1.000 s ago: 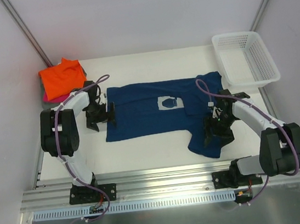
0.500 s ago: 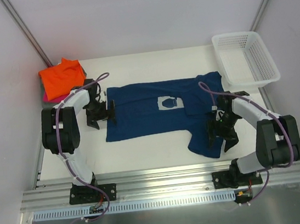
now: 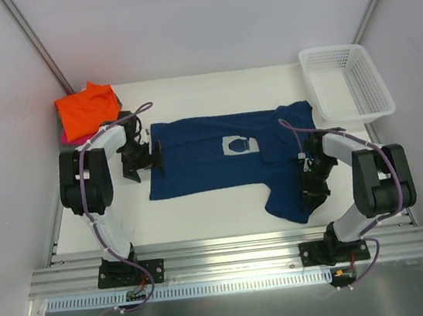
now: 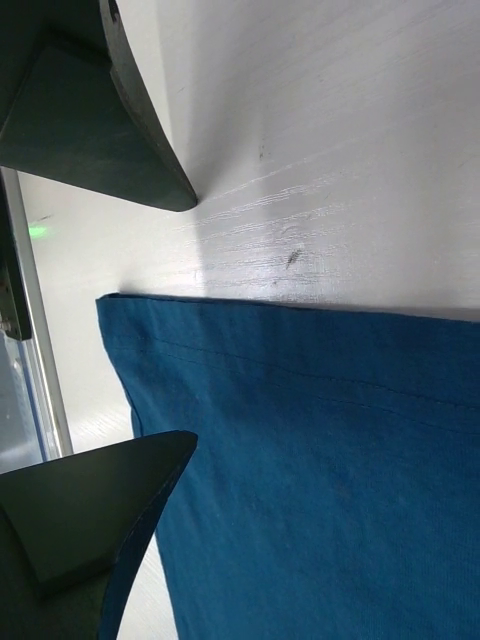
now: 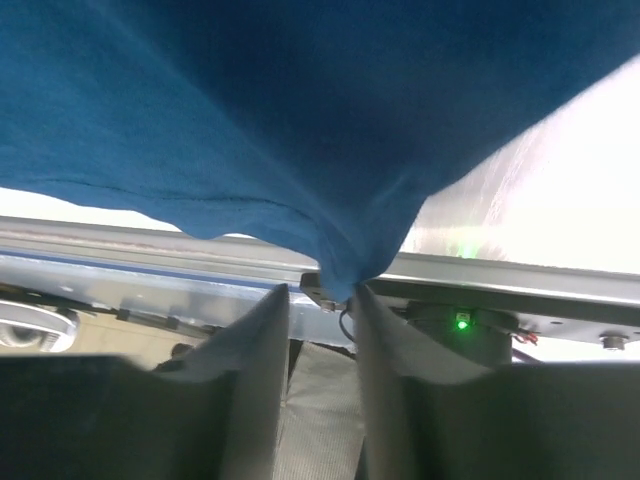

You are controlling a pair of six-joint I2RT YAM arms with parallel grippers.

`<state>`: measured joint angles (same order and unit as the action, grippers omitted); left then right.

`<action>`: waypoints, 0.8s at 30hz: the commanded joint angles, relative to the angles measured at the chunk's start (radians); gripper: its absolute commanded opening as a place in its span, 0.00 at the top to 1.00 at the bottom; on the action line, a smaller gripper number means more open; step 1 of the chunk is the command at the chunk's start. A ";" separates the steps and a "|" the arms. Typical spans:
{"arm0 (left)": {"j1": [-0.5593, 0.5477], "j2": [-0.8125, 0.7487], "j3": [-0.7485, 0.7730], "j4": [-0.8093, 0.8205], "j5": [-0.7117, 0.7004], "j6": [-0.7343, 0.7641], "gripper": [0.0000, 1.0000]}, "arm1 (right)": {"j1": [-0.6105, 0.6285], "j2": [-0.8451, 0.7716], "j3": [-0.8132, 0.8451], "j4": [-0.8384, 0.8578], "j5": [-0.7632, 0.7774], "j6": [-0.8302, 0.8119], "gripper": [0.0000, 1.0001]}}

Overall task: Fold and stack the t-shirts
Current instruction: Grap the side of the flattened tshirt closest away from the robot with both arms

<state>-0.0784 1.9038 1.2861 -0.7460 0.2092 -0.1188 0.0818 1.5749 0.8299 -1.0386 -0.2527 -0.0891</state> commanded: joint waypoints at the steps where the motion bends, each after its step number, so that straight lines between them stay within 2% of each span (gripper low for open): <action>1: 0.022 0.009 0.028 -0.035 0.028 -0.009 0.07 | -0.004 0.008 0.029 -0.008 -0.017 0.003 0.74; 4: 0.034 -0.015 0.000 -0.047 0.032 -0.008 0.08 | -0.005 0.017 0.054 -0.008 -0.022 -0.001 0.88; 7: 0.037 -0.069 -0.062 -0.047 0.070 -0.005 0.18 | -0.005 0.027 0.075 -0.005 -0.026 -0.006 0.93; 8: 0.037 -0.086 -0.077 -0.044 0.078 -0.008 0.20 | -0.005 0.028 0.078 -0.003 -0.023 -0.005 0.93; 9: 0.037 -0.101 -0.093 -0.041 0.099 -0.010 0.27 | -0.004 0.027 0.081 0.003 -0.022 -0.004 0.93; 17: 0.037 -0.137 -0.148 -0.041 0.140 -0.012 0.31 | -0.005 0.014 0.080 0.015 -0.020 -0.004 0.96; 20: 0.035 -0.131 -0.157 -0.036 0.162 -0.013 0.38 | -0.005 0.004 0.072 0.017 -0.023 -0.006 0.97; 21: 0.035 -0.126 -0.159 -0.036 0.170 -0.012 0.42 | -0.005 -0.001 0.068 0.020 -0.023 -0.006 0.98; 22: 0.035 -0.118 -0.159 -0.035 0.179 -0.013 0.53 | -0.004 -0.006 0.064 0.022 -0.023 -0.008 0.99; 24: 0.035 -0.115 -0.156 -0.035 0.203 -0.013 0.66 | -0.004 -0.016 0.054 0.022 -0.028 -0.012 0.99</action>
<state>-0.0444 1.8076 1.1336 -0.7658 0.3523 -0.1280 0.0818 1.5974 0.8864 -0.9981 -0.2691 -0.0910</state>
